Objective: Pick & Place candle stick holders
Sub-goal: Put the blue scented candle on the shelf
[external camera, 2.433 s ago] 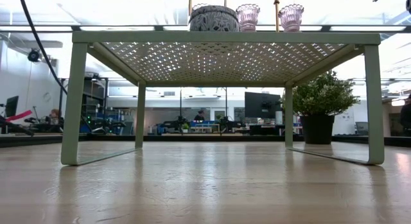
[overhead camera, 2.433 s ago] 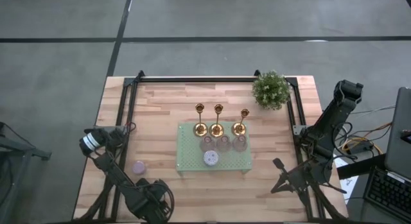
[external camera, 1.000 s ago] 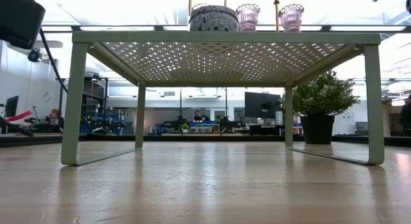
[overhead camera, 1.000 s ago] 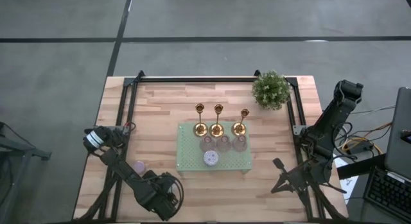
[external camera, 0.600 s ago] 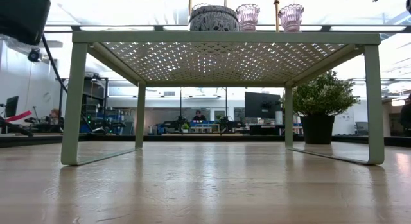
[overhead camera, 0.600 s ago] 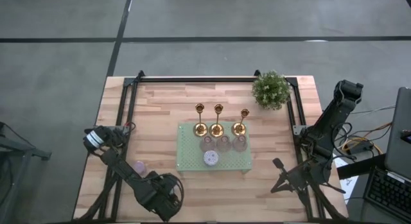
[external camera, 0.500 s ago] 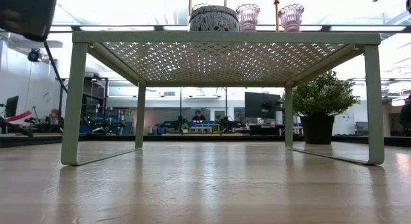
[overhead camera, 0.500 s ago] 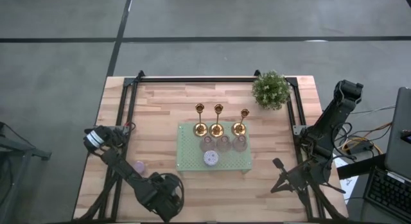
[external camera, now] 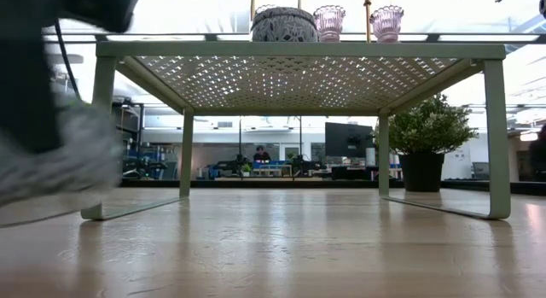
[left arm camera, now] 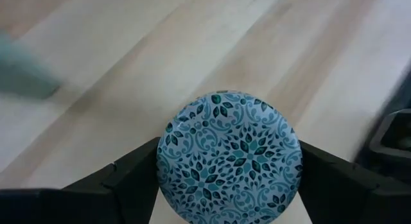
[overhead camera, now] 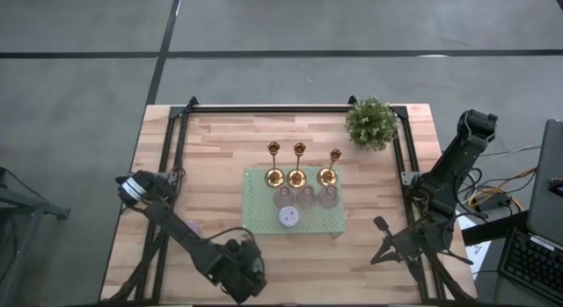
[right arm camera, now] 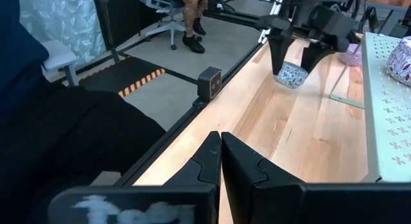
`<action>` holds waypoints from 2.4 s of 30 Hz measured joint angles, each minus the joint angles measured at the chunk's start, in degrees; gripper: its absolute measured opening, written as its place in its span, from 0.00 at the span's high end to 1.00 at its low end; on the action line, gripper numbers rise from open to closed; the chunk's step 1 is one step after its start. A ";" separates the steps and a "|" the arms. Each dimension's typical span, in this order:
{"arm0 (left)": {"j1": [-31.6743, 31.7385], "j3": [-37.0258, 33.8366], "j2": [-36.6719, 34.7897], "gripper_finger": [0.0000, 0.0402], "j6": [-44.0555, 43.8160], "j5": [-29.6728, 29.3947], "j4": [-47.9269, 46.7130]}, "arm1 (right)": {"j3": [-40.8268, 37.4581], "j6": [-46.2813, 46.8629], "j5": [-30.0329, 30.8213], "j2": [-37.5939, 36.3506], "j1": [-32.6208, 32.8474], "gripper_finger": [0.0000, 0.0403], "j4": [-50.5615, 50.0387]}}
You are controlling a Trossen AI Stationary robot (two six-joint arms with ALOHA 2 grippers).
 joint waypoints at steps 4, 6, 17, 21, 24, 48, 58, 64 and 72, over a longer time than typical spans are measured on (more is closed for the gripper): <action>1.49 0.04 0.20 0.22 4.31 -1.18 6.76 | -0.07 0.00 0.02 0.00 0.00 0.98 0.04; 2.18 0.73 0.60 0.22 6.14 -1.88 8.20 | -0.07 0.00 0.02 0.00 0.00 0.98 0.04; 4.68 11.00 7.35 0.23 12.50 -2.55 8.36 | -0.07 0.31 0.00 0.00 0.00 0.98 0.08; 5.72 17.19 10.73 0.23 14.73 -2.55 7.28 | -0.13 0.43 0.02 0.00 0.00 0.98 0.15; 7.22 21.72 13.75 0.23 15.46 -2.29 3.49 | -0.17 0.68 0.00 0.00 0.02 0.98 0.12; 10.64 34.80 22.54 0.06 20.96 4.08 -7.04 | -0.50 1.39 -0.02 0.00 0.00 0.98 0.41; 8.66 34.75 18.06 0.07 26.93 -0.38 -7.85 | -0.50 2.51 0.09 0.01 0.00 0.98 2.18; 4.41 34.77 15.09 0.07 28.50 -14.10 -11.28 | -0.50 3.22 3.12 2.43 -0.07 0.98 6.29; -0.51 34.64 13.56 0.12 30.59 -26.10 -13.66 | 2.10 2.51 1.65 9.03 -2.34 0.98 10.41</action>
